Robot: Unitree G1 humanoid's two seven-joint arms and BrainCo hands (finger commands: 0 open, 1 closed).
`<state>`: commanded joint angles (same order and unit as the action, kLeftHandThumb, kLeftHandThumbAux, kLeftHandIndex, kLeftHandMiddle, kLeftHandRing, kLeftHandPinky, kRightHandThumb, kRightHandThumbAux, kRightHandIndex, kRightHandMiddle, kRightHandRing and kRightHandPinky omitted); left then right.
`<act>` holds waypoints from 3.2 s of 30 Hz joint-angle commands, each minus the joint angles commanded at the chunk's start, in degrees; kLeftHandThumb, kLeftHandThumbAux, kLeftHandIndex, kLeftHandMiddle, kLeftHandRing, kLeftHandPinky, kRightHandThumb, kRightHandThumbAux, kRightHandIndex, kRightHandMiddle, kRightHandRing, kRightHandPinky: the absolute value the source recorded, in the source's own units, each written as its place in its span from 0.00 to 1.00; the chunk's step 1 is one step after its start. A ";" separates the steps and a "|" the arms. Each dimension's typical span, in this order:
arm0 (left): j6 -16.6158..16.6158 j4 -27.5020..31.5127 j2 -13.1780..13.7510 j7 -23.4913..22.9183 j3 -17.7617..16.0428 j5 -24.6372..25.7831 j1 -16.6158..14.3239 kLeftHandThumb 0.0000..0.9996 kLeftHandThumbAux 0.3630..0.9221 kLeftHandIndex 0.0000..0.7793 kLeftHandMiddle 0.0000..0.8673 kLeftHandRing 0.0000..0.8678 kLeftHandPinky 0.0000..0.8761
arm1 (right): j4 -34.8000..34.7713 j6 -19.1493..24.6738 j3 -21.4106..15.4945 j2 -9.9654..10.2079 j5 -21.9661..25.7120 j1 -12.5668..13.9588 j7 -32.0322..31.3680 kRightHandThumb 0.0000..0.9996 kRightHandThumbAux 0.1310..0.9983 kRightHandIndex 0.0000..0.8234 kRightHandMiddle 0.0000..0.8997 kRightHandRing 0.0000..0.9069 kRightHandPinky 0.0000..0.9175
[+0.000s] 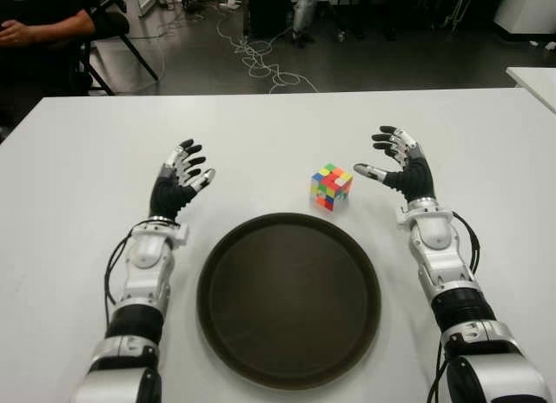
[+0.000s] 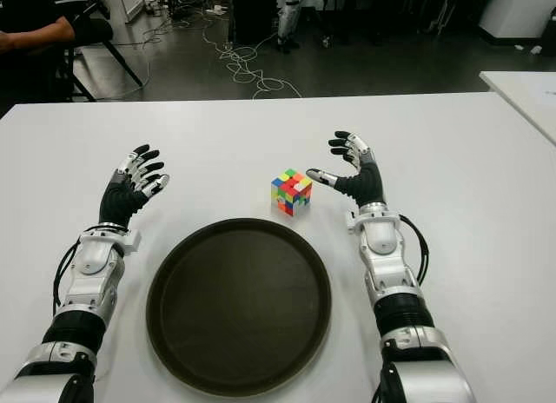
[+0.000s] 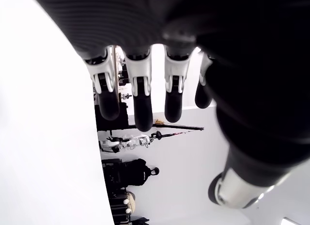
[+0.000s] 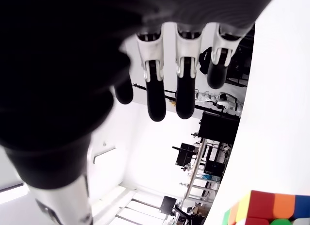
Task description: Pick up the Rubik's Cube and put it in the plate
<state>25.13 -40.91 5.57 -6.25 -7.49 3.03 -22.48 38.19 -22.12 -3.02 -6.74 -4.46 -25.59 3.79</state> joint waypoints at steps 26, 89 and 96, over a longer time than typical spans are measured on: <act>-0.24 0.89 0.03 -0.41 -0.14 0.22 0.92 0.14 0.68 0.14 0.18 0.18 0.17 | -8.22 -28.76 4.34 1.56 -17.20 2.85 20.61 0.08 0.90 0.38 0.37 0.35 0.33; -2.72 5.82 -0.27 0.08 0.79 0.07 3.01 0.14 0.66 0.15 0.21 0.20 0.18 | -3.77 4.72 32.45 -13.43 -51.02 -17.63 -2.18 0.00 0.80 0.20 0.21 0.21 0.18; -2.14 5.05 -0.20 0.15 0.76 0.10 2.84 0.15 0.67 0.15 0.21 0.20 0.18 | -5.91 6.07 32.82 -14.00 -50.50 -16.90 -3.79 0.00 0.80 0.20 0.20 0.20 0.17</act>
<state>22.99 -35.86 5.36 -6.11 -6.74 3.13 -19.65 32.27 -16.05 29.80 -20.74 -54.96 -42.49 -0.01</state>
